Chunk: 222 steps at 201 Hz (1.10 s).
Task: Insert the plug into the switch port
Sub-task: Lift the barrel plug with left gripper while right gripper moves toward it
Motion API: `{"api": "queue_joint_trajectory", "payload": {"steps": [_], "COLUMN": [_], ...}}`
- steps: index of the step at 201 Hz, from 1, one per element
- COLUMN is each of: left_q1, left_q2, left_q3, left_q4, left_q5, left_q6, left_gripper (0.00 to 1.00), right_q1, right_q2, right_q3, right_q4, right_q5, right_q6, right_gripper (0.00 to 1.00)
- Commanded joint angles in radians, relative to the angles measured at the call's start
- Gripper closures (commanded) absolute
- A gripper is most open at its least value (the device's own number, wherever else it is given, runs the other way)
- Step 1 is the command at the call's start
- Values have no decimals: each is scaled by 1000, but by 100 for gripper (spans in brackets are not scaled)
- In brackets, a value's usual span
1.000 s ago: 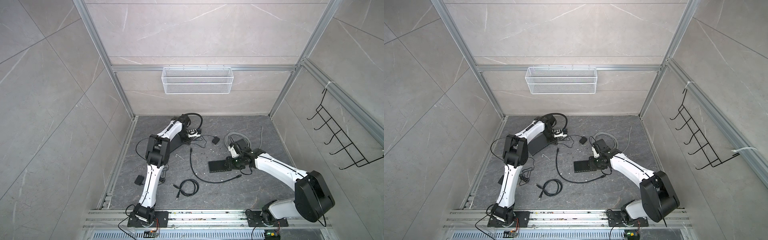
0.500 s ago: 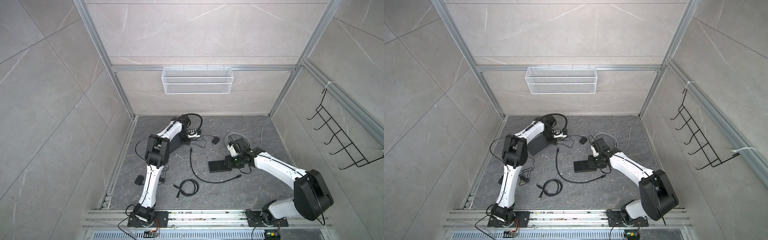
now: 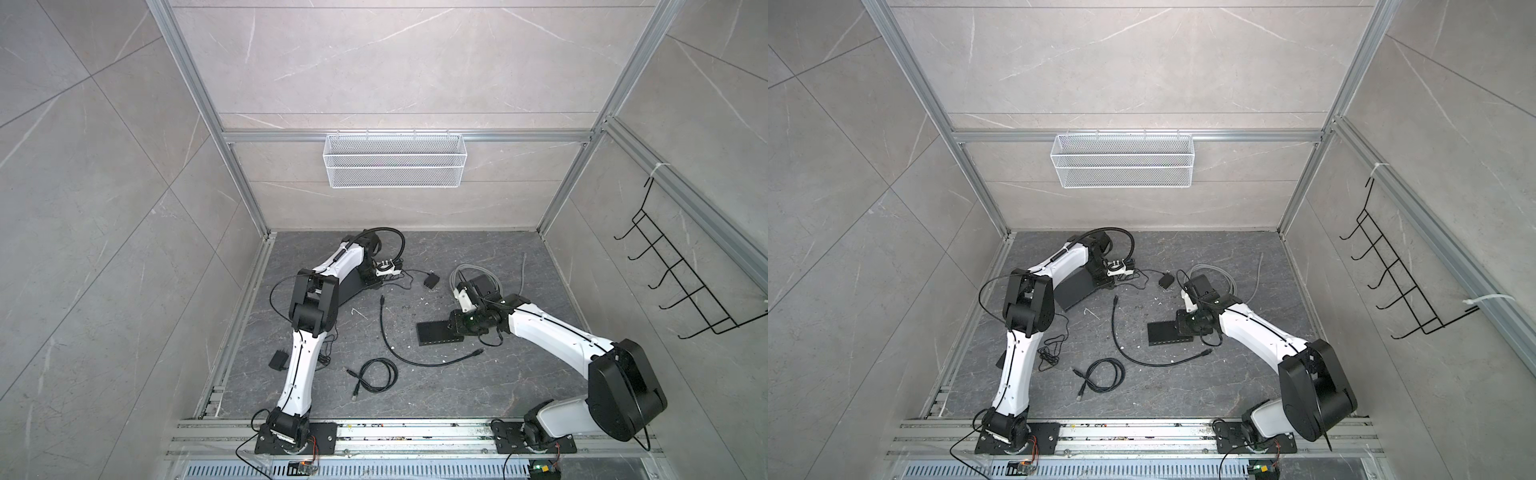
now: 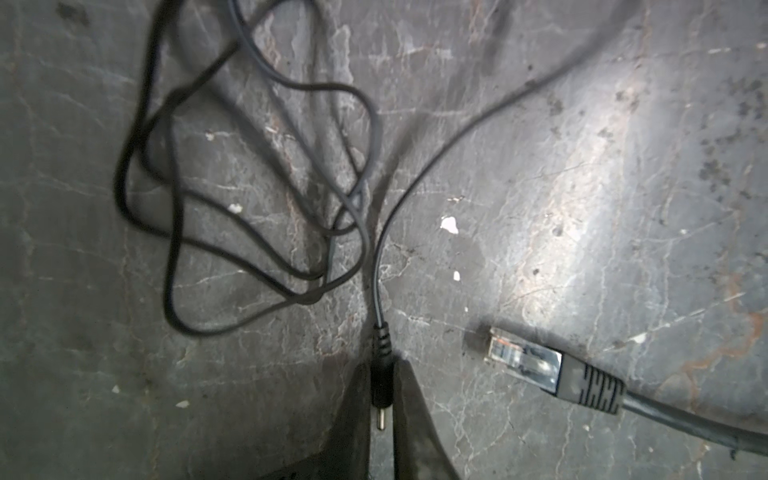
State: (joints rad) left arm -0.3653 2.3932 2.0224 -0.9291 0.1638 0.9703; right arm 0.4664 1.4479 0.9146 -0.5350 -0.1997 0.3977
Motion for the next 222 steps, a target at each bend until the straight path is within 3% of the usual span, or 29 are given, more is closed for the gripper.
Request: {"api": "queue_joint_trajectory", "payload": {"steps": [1, 32, 67, 104, 125, 146, 174, 222], "left_q1": [22, 19, 8, -34, -61, -85, -108, -118], "left_q2": [8, -35, -114, -198, -228, -244, -275, -302], "left_q3": [-42, -42, -44, -66, -70, -50, -61, -96], "left_q4": [-69, -56, -40, -40, -46, -76, -105, -124], "left_q5": [-42, 38, 91, 107, 117, 145, 193, 239], "left_q6": [4, -15, -32, -35, -35, -41, -60, -88], "left_gripper": [91, 96, 100, 100, 100, 100, 100, 100], "right_q1": [8, 6, 7, 6, 7, 6, 6, 51], "right_q2": [0, -1, 3, 0, 13, 48, 98, 192], "right_q3": [21, 78, 162, 173, 161, 171, 160, 106], "right_q4": [-17, 24, 193, 412, 446, 457, 533, 727], "right_q5": [-11, -50, -149, -263, -332, -381, -384, -241], "right_q6": [-28, -113, -235, -532, -749, -862, -972, -1085], "right_gripper": [56, 56, 55, 51, 48, 50, 53, 54]}}
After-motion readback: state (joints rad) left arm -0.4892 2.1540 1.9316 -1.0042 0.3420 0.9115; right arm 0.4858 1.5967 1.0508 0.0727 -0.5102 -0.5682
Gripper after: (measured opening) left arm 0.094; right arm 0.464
